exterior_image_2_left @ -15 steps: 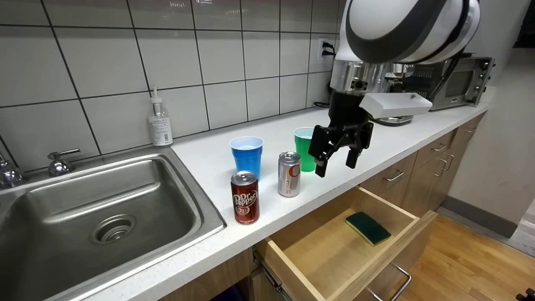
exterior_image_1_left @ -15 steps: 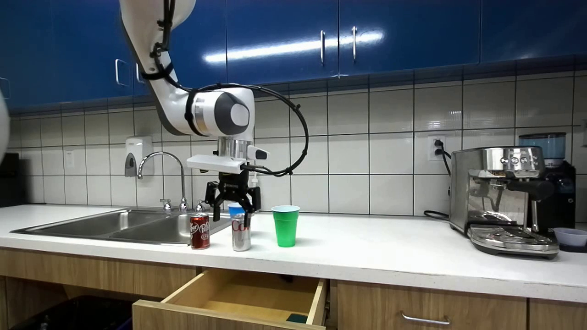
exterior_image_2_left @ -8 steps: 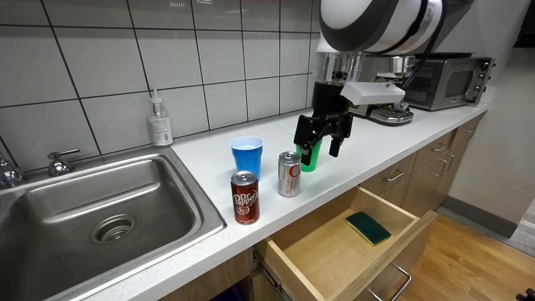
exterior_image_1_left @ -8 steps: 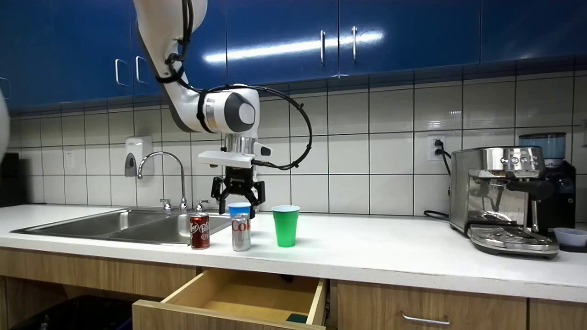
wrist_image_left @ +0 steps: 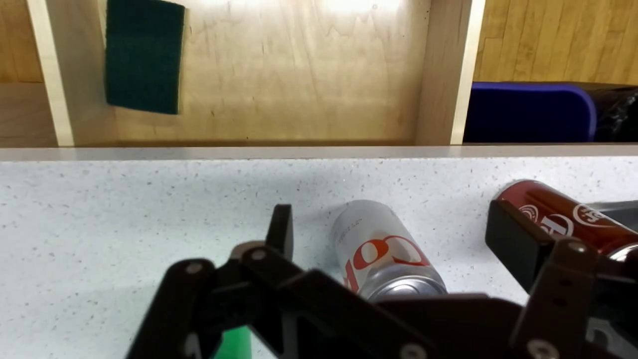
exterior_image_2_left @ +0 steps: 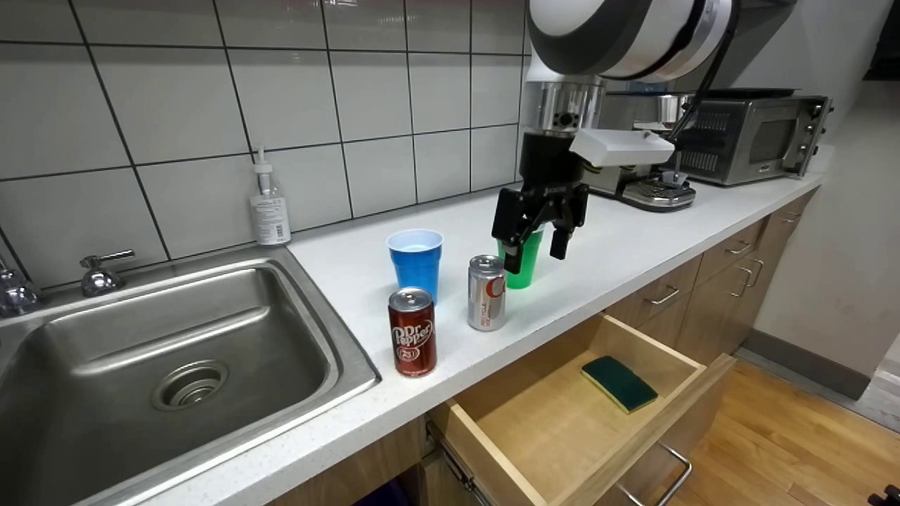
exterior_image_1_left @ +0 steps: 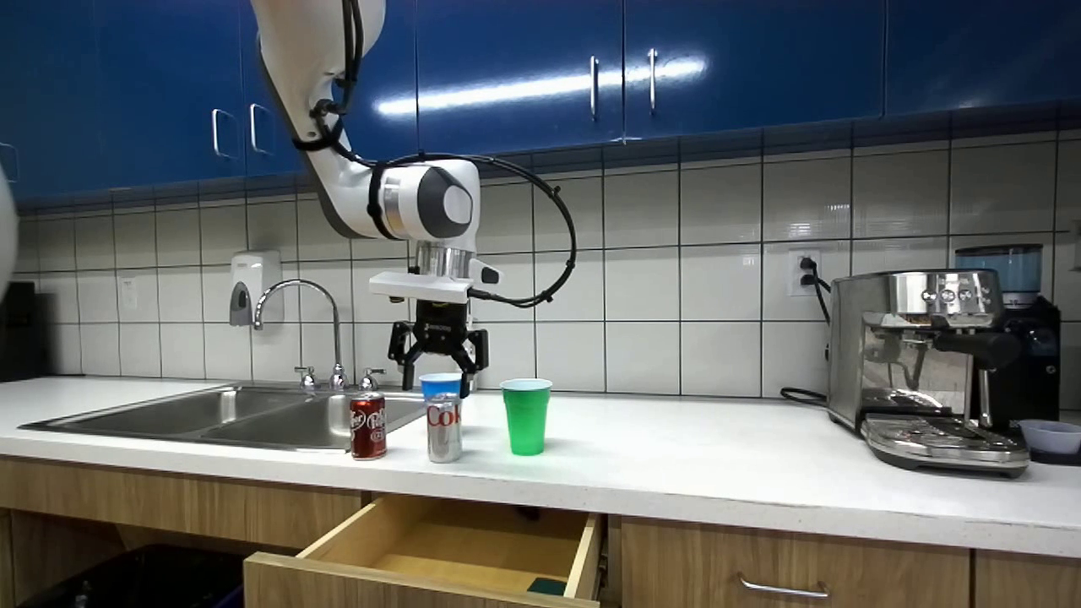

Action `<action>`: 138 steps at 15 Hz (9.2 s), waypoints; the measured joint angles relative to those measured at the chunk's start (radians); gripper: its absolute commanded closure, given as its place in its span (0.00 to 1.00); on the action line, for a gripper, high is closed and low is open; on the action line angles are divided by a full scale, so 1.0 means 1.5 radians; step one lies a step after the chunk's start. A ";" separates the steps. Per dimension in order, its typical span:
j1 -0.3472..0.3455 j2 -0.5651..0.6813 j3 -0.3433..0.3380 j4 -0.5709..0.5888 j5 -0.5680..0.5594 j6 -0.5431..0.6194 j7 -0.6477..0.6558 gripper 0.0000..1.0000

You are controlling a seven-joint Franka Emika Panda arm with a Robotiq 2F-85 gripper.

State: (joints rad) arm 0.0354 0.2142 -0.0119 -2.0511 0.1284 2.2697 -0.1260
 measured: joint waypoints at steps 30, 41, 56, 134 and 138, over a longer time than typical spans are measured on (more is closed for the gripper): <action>0.013 0.047 0.018 0.010 -0.053 0.114 0.088 0.00; 0.019 0.072 0.016 0.014 -0.085 0.160 0.133 0.00; 0.019 0.109 0.013 0.051 -0.085 0.167 0.134 0.62; -0.009 0.139 -0.035 -0.208 -0.081 0.400 0.152 0.62; -0.009 0.138 -0.037 -0.223 -0.081 0.407 0.152 0.62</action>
State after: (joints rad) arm 0.0222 0.4219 -0.0674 -2.3857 0.0069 2.8795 0.1022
